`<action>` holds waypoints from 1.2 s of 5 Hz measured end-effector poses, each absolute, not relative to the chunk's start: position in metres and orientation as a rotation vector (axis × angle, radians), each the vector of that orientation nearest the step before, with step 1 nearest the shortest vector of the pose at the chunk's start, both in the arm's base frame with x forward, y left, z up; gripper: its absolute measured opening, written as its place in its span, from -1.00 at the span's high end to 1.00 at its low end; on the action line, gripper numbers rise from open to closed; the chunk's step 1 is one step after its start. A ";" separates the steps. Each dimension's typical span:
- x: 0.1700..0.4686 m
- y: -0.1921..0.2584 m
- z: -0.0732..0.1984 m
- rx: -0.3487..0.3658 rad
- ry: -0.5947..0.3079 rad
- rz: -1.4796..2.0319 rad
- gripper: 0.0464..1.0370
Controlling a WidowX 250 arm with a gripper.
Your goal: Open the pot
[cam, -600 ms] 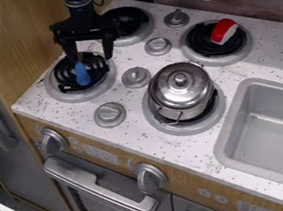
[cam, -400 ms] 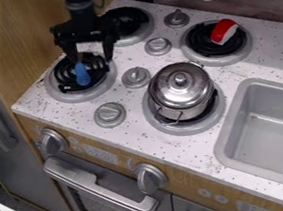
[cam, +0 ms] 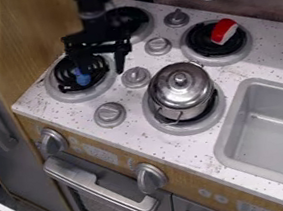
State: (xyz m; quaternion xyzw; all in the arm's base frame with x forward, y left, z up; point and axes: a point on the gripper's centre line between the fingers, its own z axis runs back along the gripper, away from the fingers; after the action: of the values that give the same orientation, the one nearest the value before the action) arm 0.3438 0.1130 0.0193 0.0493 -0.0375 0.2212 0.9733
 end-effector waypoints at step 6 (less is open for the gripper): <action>0.350 -0.009 0.014 0.005 -0.088 0.215 -0.93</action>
State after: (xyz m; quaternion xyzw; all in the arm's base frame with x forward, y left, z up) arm 0.3497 -0.0091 0.0139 0.0023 -0.0438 0.1073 0.9933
